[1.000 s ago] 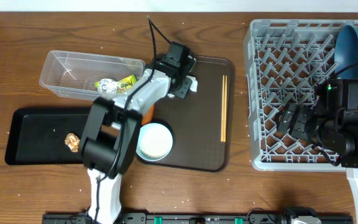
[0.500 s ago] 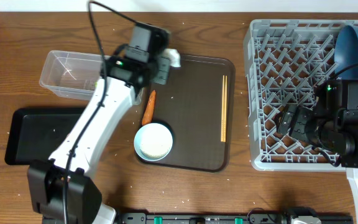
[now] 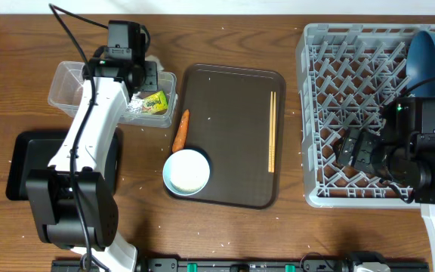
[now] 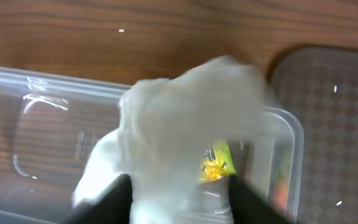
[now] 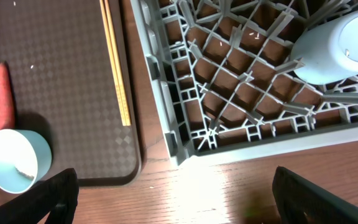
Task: Sort waste into correct bins and load items into the dishwasher rack
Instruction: 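Drop the white tissue into the clear plastic bin, then grasp the orange carrot on the brown tray with the left gripper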
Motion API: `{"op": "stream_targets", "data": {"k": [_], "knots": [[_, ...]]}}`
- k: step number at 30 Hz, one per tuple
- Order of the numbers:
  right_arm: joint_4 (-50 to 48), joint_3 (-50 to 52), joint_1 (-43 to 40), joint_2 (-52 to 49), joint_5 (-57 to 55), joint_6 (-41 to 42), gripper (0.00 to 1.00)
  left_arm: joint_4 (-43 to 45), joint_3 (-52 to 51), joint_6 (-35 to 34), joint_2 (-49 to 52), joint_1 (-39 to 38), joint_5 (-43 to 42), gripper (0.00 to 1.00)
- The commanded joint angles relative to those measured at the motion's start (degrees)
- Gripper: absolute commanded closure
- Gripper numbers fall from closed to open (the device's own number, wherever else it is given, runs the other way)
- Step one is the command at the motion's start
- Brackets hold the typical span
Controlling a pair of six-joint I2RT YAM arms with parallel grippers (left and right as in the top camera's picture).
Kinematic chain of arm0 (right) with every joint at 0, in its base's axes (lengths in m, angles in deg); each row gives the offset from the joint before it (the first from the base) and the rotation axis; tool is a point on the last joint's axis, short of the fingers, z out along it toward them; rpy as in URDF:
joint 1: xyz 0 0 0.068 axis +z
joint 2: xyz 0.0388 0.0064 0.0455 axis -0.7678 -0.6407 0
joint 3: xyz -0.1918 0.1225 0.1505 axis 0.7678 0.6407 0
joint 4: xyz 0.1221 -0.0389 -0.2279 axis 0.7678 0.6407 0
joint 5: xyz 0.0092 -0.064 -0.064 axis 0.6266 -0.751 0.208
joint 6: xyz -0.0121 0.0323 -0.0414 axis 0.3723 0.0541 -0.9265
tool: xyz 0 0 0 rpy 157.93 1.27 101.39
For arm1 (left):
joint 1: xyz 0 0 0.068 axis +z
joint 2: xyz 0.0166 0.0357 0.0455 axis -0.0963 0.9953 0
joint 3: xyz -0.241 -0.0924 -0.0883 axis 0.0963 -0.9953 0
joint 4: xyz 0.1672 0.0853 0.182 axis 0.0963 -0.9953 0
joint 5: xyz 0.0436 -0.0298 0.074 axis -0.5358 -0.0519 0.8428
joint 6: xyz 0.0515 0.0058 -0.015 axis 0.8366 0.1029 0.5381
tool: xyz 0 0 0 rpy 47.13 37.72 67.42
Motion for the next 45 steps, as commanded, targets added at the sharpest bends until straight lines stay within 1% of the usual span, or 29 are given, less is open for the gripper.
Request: {"op": "stream_targets", "data": {"k": [1,2,6,11,12,13,14,15,19,21,24,26,28,29,30,32,34,37,41,45], "knots": [[0.09,-0.28,-0.26,0.15,0.31,-0.98,0.07,-2.08,0.24,0.39,-0.22,-0.13,0.24,0.43],[0.11,-0.28,-0.26,0.17,0.31,-0.98,0.08,-2.89,0.24,0.37,-0.39,-0.13,0.22,0.39],[0.42,-0.28,-0.26,0.17,0.31,-1.53,0.07,-6.91,1.11,0.35,-3.52,-0.26,-0.98,0.38],[0.02,-0.28,-0.28,0.17,0.31,-2.25,0.07,-12.24,2.12,0.35,-13.60,-3.04,-8.46,0.38],[-0.35,-0.28,-0.28,0.17,0.31,-2.23,0.07,-12.83,2.12,0.37,-15.76,-4.15,-9.79,0.38],[-0.72,-0.28,-0.26,0.17,0.33,-2.23,0.07,-13.44,2.12,0.35,-17.73,-5.51,-10.58,0.35],[-1.09,-0.26,-0.26,0.17,0.33,-2.21,0.07,-14.67,2.12,0.33,-19.76,-7.45,-10.99,0.30],[-1.25,-0.28,-0.26,0.17,0.33,-2.21,0.07,-15.82,2.12,-0.11,-20.98,-8.94,-10.97,0.28],[-1.64,-0.28,-0.26,0.17,0.33,-2.21,0.06,-22.62,1.95,-0.55,-23.21,-16.02,-10.95,0.28],[-1.68,-0.28,-0.28,0.15,0.33,-2.23,0.05,-25.14,1.09,-2.16,-22.88,-18.82,-10.71,0.29],[-1.66,-0.28,-0.26,0.15,0.31,-2.25,0.05,-26.14,-1.88,-6.19,-22.21,-21.68,-10.73,0.28],[-1.68,-0.28,-0.26,0.15,0.31,-2.25,0.04,-25.75,-4.39,-8.24,-21.57,-22.84,-10.71,0.28],[-1.64,-0.28,-0.28,0.17,0.31,-2.25,0.04,-24.94,-6.80,-8.46,-20.79,-23.26,-10.19,0.28],[-1.60,-0.28,-0.26,0.15,0.33,-2.23,0.04,-23.19,-8.26,-8.46,-20.35,-23.26,-8.85,0.28],[-1.60,-0.28,-0.26,0.15,0.33,-2.23,0.04,-20.83,-9.53,-8.46,-19.91,-23.23,-7.80,0.30],[-1.62,-0.28,-0.26,0.17,0.33,-2.23,0.04,-15.52,-11.87,-8.41,-18.71,-23.26,-7.19,0.39],[-1.64,-0.28,-0.26,0.15,0.33,-2.23,0.04,-10.86,-14.08,-8.39,-16.55,-23.23,-3.21,0.39],[-1.38,-0.28,-0.26,0.17,0.83,-2.25,0.04,-6.60,-16.11,-8.37,-12.24,-23.23,3.82,0.39],[-1.18,-0.28,-0.26,0.17,0.96,-2.25,0.04,-3.34,-16.35,-8.15,-5.55,-23.17,10.84,0.39],[-1.18,-0.28,-0.26,0.15,0.96,-2.25,0.04,-1.33,-16.35,-7.76,0.00,-22.40,12.09,0.39]]}}
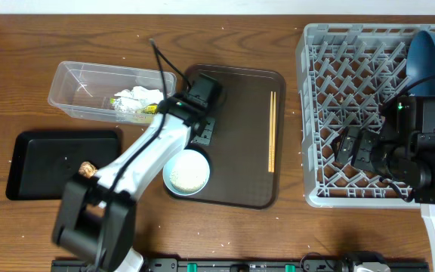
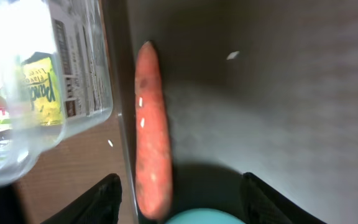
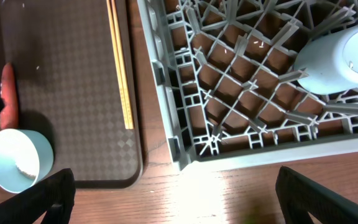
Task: Sort waste into correct bins and load items into the dishwasher rack
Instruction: 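Grasp the orange carrot on the brown tray with the left gripper, then place the carrot onto the black tray with the left gripper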
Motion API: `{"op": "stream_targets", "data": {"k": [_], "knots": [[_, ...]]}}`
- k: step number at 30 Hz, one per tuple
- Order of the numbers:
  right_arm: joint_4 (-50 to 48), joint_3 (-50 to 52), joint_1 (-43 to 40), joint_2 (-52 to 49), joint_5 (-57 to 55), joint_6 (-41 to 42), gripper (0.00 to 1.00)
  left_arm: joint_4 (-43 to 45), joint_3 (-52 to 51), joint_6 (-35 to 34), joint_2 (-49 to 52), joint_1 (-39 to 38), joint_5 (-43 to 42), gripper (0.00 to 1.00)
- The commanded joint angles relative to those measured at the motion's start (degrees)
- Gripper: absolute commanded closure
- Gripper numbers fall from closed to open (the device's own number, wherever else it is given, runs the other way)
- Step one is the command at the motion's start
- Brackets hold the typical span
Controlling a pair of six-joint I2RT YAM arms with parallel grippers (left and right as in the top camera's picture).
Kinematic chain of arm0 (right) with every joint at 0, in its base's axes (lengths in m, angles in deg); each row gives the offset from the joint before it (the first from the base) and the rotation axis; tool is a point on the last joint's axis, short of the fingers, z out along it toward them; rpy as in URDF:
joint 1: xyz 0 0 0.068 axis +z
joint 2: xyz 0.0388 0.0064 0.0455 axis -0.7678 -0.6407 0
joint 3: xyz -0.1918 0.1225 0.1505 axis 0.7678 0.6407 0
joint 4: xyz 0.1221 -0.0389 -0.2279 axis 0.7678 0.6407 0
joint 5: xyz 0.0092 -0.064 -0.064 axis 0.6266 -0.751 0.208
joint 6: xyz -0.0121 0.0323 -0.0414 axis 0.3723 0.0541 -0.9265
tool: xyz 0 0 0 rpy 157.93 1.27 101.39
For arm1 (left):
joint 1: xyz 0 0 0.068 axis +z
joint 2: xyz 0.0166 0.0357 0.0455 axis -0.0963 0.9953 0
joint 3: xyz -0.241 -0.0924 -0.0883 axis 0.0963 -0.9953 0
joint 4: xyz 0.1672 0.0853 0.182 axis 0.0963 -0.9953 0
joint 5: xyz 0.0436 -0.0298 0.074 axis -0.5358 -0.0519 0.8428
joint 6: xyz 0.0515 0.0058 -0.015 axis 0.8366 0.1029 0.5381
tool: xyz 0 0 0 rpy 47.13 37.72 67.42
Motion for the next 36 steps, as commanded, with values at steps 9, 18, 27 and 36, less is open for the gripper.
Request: {"op": "stream_targets", "data": {"k": [9,18,27,36], "knots": [[0.04,-0.28,-0.26,0.15,0.39,-0.87,0.04,4.37,-0.35,-0.09,10.60,1.97,2.08,0.40],[-0.13,-0.28,-0.26,0.15,0.37,-0.90,0.04,7.48,-0.33,-0.09,12.07,1.97,-8.90,0.63],[-0.33,-0.28,-0.26,0.15,0.37,-0.90,0.05,8.20,0.42,0.15,11.76,1.97,-10.88,0.90],[-0.20,-0.28,-0.26,0.15,0.37,-0.92,0.05,6.78,2.97,0.42,-0.02,1.99,-10.16,0.91]]}}
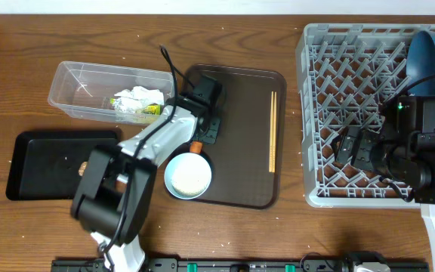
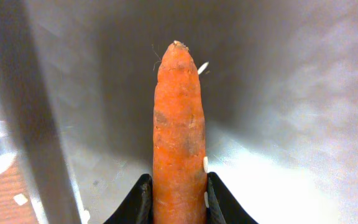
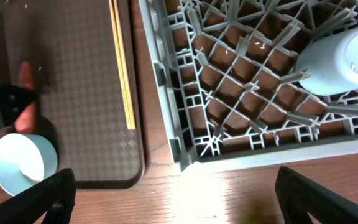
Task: Sort waste into correct bins and load items into the dishwasher rack
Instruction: 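Place the carrot onto the black tray with the left gripper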
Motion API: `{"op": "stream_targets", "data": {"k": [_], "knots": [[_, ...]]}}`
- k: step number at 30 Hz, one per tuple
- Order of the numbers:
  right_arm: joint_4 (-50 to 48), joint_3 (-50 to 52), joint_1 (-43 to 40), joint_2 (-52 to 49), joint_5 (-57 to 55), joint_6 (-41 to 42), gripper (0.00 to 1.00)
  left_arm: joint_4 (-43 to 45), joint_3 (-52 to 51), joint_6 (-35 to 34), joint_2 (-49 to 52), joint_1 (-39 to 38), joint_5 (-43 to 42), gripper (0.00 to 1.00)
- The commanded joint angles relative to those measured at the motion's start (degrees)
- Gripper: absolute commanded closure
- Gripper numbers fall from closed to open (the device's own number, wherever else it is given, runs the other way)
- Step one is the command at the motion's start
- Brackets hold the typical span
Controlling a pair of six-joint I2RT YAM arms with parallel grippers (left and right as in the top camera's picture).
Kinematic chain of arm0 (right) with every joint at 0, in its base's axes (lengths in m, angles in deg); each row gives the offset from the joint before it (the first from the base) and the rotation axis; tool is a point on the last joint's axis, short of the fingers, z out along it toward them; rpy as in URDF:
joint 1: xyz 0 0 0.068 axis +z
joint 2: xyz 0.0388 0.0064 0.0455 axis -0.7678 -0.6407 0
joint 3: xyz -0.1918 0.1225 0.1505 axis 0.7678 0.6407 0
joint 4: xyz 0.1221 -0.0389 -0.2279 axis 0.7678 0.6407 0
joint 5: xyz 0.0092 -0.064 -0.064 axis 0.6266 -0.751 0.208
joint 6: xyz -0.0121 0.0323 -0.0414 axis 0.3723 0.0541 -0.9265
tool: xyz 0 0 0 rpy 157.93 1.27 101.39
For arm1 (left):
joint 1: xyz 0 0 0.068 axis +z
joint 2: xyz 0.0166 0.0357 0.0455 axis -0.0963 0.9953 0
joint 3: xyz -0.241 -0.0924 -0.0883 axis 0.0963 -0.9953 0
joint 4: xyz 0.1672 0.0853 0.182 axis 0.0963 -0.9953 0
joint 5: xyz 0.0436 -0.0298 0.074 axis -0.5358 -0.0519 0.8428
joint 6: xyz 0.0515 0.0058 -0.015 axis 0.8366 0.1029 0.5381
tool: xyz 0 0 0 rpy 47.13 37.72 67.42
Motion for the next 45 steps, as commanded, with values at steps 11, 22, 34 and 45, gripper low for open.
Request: {"op": "stream_targets", "data": {"k": [11,22,34,45], "knots": [[1.09,-0.28,-0.26,0.17,0.20,-0.94,0.05,-14.05,2.62,-4.31,-25.73,1.53,15.67,0.91],[1.01,-0.28,-0.26,0.15,0.20,-1.77,0.04,-20.41,-1.27,-33.16,-28.15,23.91,21.59,0.91],[0.92,-0.28,-0.26,0.15,0.17,-1.77,0.04,1.62,-16.90,-42.62,-24.61,47.84,3.32,0.91],[0.26,-0.28,-0.26,0.17,0.20,-2.12,0.04,4.94,-17.68,-35.39,-22.12,50.60,-5.03,0.40]]}}
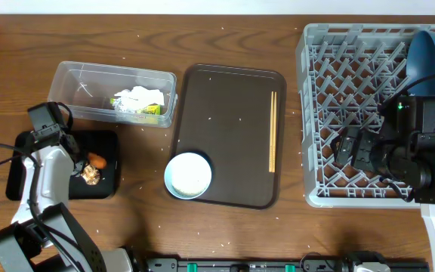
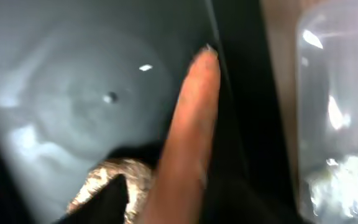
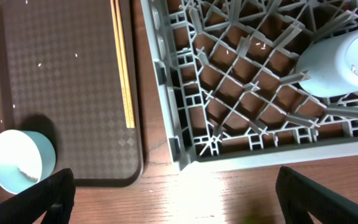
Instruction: Sort waste into correct bins and load items into the dishwasher rack
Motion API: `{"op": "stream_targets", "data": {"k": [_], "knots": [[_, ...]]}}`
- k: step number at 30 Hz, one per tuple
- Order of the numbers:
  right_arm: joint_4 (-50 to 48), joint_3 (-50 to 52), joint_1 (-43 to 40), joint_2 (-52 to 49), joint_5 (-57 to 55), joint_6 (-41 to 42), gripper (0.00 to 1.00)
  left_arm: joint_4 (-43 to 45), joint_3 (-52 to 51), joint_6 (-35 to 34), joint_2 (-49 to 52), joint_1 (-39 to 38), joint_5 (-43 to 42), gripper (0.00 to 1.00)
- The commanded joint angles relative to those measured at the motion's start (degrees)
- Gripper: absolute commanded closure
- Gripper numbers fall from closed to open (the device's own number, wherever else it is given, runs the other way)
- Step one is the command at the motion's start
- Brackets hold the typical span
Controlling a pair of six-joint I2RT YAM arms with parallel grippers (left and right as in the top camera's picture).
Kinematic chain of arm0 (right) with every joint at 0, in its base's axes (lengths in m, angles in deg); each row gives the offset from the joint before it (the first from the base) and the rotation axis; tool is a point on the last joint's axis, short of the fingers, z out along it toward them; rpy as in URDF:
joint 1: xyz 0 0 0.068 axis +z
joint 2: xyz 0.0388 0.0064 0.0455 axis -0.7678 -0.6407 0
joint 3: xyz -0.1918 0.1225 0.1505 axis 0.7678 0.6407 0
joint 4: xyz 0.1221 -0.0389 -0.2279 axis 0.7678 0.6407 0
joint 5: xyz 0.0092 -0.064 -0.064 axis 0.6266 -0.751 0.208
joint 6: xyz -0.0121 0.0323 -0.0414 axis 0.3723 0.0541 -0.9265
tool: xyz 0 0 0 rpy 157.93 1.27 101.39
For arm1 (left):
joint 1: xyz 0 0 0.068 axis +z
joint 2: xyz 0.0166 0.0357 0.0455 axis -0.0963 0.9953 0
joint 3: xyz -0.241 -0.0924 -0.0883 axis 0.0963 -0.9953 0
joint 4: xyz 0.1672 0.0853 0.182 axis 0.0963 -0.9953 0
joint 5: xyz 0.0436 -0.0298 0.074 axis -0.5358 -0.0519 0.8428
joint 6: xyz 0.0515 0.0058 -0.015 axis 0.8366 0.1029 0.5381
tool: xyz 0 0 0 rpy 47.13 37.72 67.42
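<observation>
An orange carrot lies in the black tray, next to a brown food scrap. My left gripper is low over it and open, its dark left finger a little apart from the carrot; the right finger is lost against the dark tray. On the brown serving tray sit a light-blue bowl and a pair of chopsticks. My right gripper hangs open and empty over the grey dishwasher rack.
A clear bin with crumpled wrappers stands behind the black tray. The rack holds a dark blue bowl and a pale cup. The rack's near corner borders the serving tray.
The carrot has gone from the serving tray, where my left gripper was shut on it, to the black tray. The left gripper now stands open around it. The right arm has not moved.
My left gripper held a crumpled white wrapper over the clear bin. Then the wrapper lay in the bin and the gripper was open beside the carrot on the serving tray. It shut on the carrot, and now the carrot lies in the black tray.
</observation>
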Motion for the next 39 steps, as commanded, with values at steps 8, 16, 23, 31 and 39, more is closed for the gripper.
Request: {"op": "stream_targets", "data": {"k": [8,16,23,31,39], "knots": [[-0.28,-0.28,-0.28,0.17,0.02,-1.29,0.05,-2.51,3.17,13.46,-14.21,-3.02,-19.12,0.34],[-6.47,-0.28,-0.33,0.17,-0.02,0.96,0.05,-2.29,3.17,37.29,-24.35,-27.47,-26.23,0.33],[-9.40,-0.28,-1.31,0.28,0.00,4.46,0.04,2.51,3.17,40.22,-18.27,-52.65,-12.48,0.33],[-7.39,-0.28,-1.60,0.28,1.11,5.99,0.04,12.04,3.17,39.74,-5.14,-65.88,-3.96,0.33],[-4.94,-0.28,-1.53,0.26,1.05,4.22,0.02,17.81,3.17,37.31,5.49,-66.58,-3.82,0.33]]}}
